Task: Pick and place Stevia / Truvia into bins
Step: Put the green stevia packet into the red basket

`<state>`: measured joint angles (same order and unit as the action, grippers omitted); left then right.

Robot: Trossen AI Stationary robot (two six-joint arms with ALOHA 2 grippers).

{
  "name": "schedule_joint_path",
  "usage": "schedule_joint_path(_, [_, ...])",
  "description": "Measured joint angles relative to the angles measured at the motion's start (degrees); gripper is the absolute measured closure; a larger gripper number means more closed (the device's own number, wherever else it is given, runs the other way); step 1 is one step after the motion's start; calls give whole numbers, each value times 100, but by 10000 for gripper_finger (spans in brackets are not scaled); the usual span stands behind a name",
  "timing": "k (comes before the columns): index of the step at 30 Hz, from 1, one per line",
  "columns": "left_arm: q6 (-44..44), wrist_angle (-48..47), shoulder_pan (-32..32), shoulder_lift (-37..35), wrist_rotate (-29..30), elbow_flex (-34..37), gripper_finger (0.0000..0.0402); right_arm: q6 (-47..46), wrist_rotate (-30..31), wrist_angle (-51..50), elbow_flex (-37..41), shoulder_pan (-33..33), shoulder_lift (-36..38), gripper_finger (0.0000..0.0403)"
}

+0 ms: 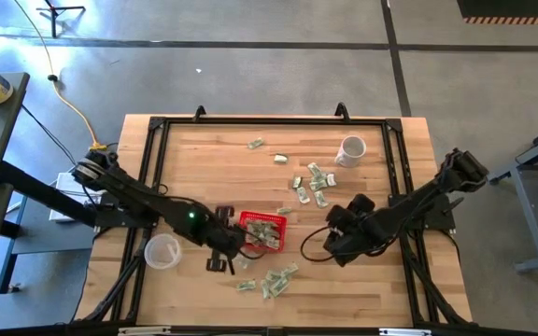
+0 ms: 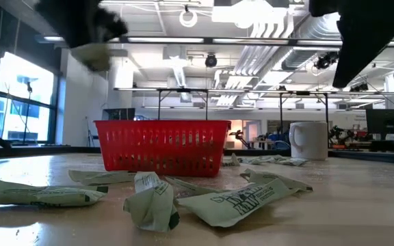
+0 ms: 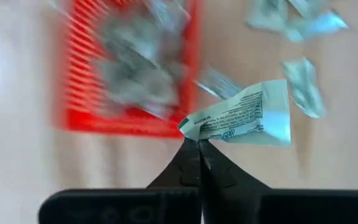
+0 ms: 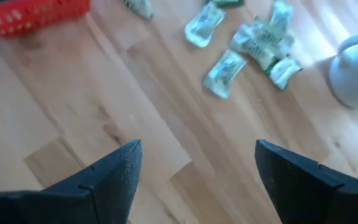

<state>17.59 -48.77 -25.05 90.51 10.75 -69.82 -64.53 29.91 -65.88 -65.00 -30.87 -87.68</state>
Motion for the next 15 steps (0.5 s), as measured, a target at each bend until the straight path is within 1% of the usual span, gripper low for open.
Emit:
schedule_joint_path(1, [-135,-51,50,-11,238,-104,378,-2,48,5,41,0,70,100])
schedule_joint_path(2, [-286,-15,129,-3,326,-158,377,-2,97,8,66,0,118,100])
schedule_joint_path(5, [-390,399,519,166,333,-125,377,37,181,56,116,38,146,100])
schedule_joint_path(7, [-242,599,841,322,340,-43,366,214,153,217,121,48,144,100])
schedule_joint_path(10, [81,563,1267,539,254,-31,322,790,49,920,119,5,145,100])
schedule_joint_path(12, [322,526,1423,524,-111,-33,283,1266,-157,1376,117,-48,144,100])
schedule_joint_path(15, [521,480,1423,479,-772,-34,225,1808,-402,1820,114,-86,144,100])
